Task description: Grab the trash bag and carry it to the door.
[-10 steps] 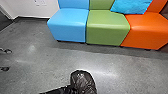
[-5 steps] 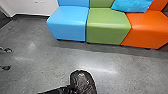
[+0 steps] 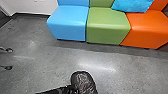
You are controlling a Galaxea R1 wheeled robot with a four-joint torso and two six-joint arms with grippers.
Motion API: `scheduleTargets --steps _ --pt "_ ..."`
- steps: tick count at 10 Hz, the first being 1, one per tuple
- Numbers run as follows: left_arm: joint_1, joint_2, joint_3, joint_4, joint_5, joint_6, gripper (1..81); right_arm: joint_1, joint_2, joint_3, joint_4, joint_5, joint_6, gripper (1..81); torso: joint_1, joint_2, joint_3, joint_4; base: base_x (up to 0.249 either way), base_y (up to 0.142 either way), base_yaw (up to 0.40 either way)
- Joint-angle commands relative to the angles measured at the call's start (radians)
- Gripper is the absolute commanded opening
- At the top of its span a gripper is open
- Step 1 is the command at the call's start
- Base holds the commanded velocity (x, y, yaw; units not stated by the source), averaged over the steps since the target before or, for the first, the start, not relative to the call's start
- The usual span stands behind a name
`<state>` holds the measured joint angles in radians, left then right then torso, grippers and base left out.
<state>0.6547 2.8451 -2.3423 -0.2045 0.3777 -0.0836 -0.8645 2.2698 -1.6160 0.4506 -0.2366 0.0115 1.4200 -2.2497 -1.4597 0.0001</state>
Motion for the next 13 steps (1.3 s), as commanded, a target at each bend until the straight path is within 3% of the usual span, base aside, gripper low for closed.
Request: scheduleTargets --steps 1,9,11,13 --pt "-0.082 -0.013 0.028 -0.006 0.072 -0.002 1.0 0.051 -0.045 0.027 0.023 -0.086 -0.002 81.1 -0.063 0.098 0.096 0.000 0.000 0.000 0.000" --pt "-0.060 -0.035 0.031 -0.006 0.072 -0.001 1.0 0.051 -0.046 0.019 0.025 -0.086 -0.002 81.1 -0.237 0.365 0.362 0.000 0.000 0.000 0.000" --pt "-0.046 -0.083 0.082 -0.004 0.072 0.001 1.0 0.051 -0.050 0.018 0.025 -0.086 -0.002 81.1 -0.281 0.433 0.430 0.000 0.000 0.000 0.000" --pt "-0.027 -0.170 0.196 -0.006 0.067 0.024 1.0 0.029 -0.050 0.002 0.023 -0.086 -0.002 81.1 -0.325 0.499 0.497 0.000 0.000 0.000 0.000"
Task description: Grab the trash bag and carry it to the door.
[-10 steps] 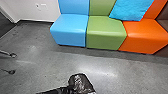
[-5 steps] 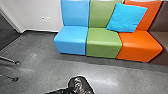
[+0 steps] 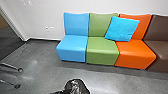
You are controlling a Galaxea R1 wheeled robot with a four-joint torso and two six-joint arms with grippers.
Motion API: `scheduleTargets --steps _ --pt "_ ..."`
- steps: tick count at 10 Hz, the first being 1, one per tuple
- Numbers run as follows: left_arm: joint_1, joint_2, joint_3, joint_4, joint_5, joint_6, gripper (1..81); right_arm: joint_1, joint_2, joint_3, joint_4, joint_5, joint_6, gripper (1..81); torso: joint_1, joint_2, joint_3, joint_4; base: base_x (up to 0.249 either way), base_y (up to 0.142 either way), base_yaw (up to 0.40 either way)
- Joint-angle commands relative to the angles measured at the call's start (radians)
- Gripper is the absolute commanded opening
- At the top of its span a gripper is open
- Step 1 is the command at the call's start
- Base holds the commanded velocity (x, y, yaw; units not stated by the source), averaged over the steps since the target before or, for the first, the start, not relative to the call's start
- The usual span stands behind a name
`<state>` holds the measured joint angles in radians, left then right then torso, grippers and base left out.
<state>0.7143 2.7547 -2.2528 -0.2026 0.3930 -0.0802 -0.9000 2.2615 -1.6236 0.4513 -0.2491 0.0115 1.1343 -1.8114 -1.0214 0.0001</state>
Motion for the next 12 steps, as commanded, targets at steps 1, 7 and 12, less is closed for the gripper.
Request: scheduleTargets --steps 1,7,12 --pt "-0.071 -0.137 0.182 -0.006 0.046 0.022 1.0 0.057 -0.041 0.002 0.023 -0.073 -0.005 81.1 -0.064 0.099 0.097 0.000 0.000 0.000 0.000" --pt "0.070 -0.337 0.415 0.006 0.035 0.106 1.0 -0.046 -0.040 -0.014 0.023 -0.071 -0.007 81.1 -0.181 0.277 0.088 0.000 0.000 0.000 0.000" --pt "0.221 -0.441 0.561 0.008 -0.065 0.181 1.0 -0.113 -0.040 -0.005 0.021 -0.053 -0.013 81.1 -0.291 0.445 0.181 0.000 0.000 0.000 0.000"
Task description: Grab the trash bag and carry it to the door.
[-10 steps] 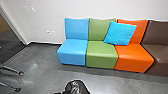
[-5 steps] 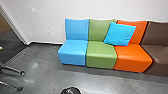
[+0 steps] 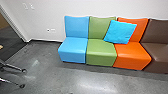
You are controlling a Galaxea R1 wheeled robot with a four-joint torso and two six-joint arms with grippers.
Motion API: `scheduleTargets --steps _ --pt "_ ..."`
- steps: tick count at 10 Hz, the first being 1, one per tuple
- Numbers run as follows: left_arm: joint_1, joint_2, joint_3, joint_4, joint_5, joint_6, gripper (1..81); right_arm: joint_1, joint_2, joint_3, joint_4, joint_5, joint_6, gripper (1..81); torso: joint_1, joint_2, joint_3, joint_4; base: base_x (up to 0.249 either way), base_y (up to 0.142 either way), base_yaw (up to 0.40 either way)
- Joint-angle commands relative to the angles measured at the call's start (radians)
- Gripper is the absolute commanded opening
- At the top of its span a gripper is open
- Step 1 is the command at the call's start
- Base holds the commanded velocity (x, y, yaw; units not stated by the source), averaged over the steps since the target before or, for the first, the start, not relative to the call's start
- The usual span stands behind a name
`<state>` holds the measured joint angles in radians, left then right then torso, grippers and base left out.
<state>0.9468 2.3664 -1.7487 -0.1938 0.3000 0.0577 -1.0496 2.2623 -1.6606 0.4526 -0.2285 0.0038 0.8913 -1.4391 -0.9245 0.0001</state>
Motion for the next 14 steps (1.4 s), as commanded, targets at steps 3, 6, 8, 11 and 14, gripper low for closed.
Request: scheduleTargets --steps 3,6,8,11,14 --pt "0.097 -0.036 0.015 0.008 -0.058 0.083 1.0 -0.037 -0.028 0.007 0.018 -0.031 -0.007 81.1 -0.100 0.155 0.131 0.000 0.000 0.000 0.000" --pt "0.206 -0.002 -0.006 0.008 -0.119 0.117 1.0 -0.152 0.021 -0.056 0.011 0.026 -0.010 81.1 -0.170 0.259 0.202 0.000 0.000 0.000 0.000" --pt "0.273 0.053 -0.075 0.005 -0.144 0.151 1.0 -0.218 0.090 -0.138 0.009 0.054 -0.031 81.1 -0.213 0.324 0.243 0.000 0.000 0.000 0.000" --pt "0.335 0.117 -0.186 0.004 -0.180 0.152 1.0 -0.274 0.160 -0.223 0.009 0.074 -0.041 81.1 -0.282 0.428 0.235 0.000 0.000 0.000 0.000" --pt "0.362 0.154 -0.209 0.005 -0.200 0.152 1.0 -0.301 0.199 -0.250 0.008 0.078 -0.068 81.1 -0.338 0.514 0.246 0.000 0.000 0.000 0.000"
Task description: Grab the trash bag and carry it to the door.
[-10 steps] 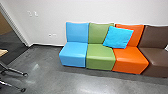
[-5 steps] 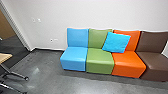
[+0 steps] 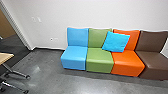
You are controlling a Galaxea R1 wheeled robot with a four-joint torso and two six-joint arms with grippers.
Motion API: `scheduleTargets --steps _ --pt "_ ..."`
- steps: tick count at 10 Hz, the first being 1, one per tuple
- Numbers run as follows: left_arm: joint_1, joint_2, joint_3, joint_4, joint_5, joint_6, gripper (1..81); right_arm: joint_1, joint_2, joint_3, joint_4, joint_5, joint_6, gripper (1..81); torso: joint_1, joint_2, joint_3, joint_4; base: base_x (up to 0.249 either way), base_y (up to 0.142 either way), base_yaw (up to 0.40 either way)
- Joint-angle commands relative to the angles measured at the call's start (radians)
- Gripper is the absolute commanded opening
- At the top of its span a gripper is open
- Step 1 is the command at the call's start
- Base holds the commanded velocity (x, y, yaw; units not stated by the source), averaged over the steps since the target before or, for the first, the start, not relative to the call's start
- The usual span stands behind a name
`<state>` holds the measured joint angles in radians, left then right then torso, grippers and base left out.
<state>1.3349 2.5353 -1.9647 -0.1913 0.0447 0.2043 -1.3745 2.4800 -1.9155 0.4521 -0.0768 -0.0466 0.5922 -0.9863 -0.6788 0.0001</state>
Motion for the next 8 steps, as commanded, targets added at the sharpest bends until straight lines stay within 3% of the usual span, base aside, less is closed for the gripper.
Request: scheduleTargets --steps 1,2,3,4,8 --pt "-0.019 0.005 -0.010 0.001 0.055 0.006 1.0 0.016 -0.005 -0.012 0.010 -0.074 -0.027 81.1 -0.063 0.098 0.000 0.000 0.000 0.000 0.000" --pt "-0.012 0.027 -0.035 0.003 0.055 0.006 1.0 0.005 0.009 -0.029 0.008 -0.074 -0.048 81.1 -0.084 0.130 0.000 0.000 0.000 0.000 0.000" --pt "-0.004 0.051 -0.072 0.003 0.055 0.006 1.0 -0.001 0.025 -0.057 0.010 -0.074 -0.059 81.1 -0.170 0.263 0.000 0.000 0.000 0.000 0.000" --pt "0.003 0.071 -0.103 0.004 0.055 0.006 1.0 -0.004 0.039 -0.074 0.010 -0.074 -0.068 81.1 -0.128 0.198 0.056 0.000 0.000 0.000 0.000" --pt "0.033 0.152 -0.235 0.004 0.055 0.006 1.0 -0.019 0.110 -0.158 -0.003 -0.074 -0.076 81.1 -0.217 0.338 0.132 0.000 0.000 0.000 0.000"
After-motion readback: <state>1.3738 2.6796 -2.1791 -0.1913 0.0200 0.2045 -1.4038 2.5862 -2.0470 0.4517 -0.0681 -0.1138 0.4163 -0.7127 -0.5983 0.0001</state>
